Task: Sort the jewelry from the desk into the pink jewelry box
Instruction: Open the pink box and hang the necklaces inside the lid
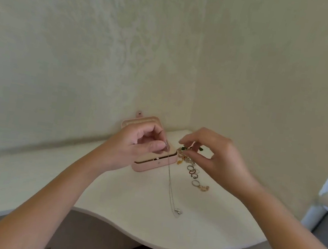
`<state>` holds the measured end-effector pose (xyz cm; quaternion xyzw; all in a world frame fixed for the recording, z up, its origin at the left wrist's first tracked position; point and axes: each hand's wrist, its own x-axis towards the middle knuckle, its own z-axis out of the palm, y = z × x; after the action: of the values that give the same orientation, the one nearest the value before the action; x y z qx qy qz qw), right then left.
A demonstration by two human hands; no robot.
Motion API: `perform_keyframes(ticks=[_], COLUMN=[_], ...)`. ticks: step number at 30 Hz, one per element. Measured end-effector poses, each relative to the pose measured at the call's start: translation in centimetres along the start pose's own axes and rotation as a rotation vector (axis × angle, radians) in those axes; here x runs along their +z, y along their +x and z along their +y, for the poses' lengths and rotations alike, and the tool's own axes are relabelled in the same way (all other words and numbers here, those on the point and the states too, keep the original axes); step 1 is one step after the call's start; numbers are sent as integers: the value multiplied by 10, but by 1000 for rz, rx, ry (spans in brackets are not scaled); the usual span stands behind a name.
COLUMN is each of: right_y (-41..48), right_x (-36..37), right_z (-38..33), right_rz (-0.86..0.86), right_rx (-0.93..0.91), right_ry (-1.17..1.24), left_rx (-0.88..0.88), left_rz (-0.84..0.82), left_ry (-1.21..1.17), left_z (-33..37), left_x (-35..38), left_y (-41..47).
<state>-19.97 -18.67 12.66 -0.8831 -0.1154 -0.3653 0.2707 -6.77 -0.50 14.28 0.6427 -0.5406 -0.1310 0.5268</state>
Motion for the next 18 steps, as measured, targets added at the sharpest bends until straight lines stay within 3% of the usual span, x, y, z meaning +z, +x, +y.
perform_keyframes(ticks=[3,8,13,18], right_y=[26,51,67,80], right_x=[1,5,12,21], right_z=[-15,-22,-27,-23], right_rz=[-64,-122,-149,-54], right_rx=[-181,-326,-395,-402], right_ry=[-51,-82,-84,-42], left_rx=[2,-61,-72,-107], left_rz=[-15,-36,-72,-31], left_ry=[-67,-257,-364,-541], left_z=[3,4,6,-3], left_x=[-6,-22,-25,-31], left_y=[2,-1,-2,2])
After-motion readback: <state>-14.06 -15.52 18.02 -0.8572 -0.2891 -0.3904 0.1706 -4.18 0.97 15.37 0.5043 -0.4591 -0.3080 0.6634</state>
